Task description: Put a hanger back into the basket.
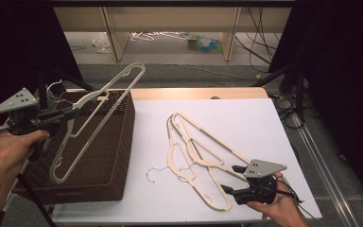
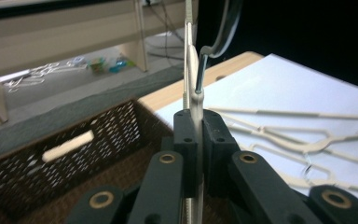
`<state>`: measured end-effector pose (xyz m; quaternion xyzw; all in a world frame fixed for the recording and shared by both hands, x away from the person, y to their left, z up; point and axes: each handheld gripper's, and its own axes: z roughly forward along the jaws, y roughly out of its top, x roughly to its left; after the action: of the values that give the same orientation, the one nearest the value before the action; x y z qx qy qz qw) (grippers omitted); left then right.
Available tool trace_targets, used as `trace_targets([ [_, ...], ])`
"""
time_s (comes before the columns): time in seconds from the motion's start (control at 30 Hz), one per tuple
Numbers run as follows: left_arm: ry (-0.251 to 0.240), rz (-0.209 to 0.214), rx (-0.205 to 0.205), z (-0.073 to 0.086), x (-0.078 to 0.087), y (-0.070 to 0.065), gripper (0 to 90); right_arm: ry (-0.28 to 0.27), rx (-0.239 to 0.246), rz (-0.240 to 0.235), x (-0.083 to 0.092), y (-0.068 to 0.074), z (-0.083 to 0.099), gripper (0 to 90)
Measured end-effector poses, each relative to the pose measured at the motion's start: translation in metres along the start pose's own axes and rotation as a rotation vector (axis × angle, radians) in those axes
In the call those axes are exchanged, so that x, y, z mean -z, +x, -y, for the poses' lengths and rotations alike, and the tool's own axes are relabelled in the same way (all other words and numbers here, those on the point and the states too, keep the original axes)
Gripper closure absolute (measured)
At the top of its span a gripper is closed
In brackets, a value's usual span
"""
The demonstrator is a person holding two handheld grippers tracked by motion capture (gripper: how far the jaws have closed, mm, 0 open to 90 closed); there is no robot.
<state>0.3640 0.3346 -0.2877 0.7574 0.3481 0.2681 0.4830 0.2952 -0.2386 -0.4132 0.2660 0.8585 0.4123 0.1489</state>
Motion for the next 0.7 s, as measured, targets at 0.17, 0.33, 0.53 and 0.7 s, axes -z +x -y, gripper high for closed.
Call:
trace_targets([
  [0.17,0.065,-0.017,-0.016,0.021,-0.001,0.013,85.3,0.001,-0.001,-0.001,0.0,-0.001,0.0,28.6],
  [0.33,0.113,-0.019,-0.022,0.035,-0.003,0.021,85.4,-0.001,0.0,0.001,0.0,-0.001,0.001,28.3],
  [0.53,0.161,-0.044,-0.016,0.046,-0.004,0.029,85.4,0.001,0.003,0.001,-0.001,-0.001,0.001,28.2],
  [0.7,0.161,-0.052,0.013,0.049,-0.006,0.03,85.4,0.003,0.006,-0.004,-0.001,-0.001,0.001,28.1],
])
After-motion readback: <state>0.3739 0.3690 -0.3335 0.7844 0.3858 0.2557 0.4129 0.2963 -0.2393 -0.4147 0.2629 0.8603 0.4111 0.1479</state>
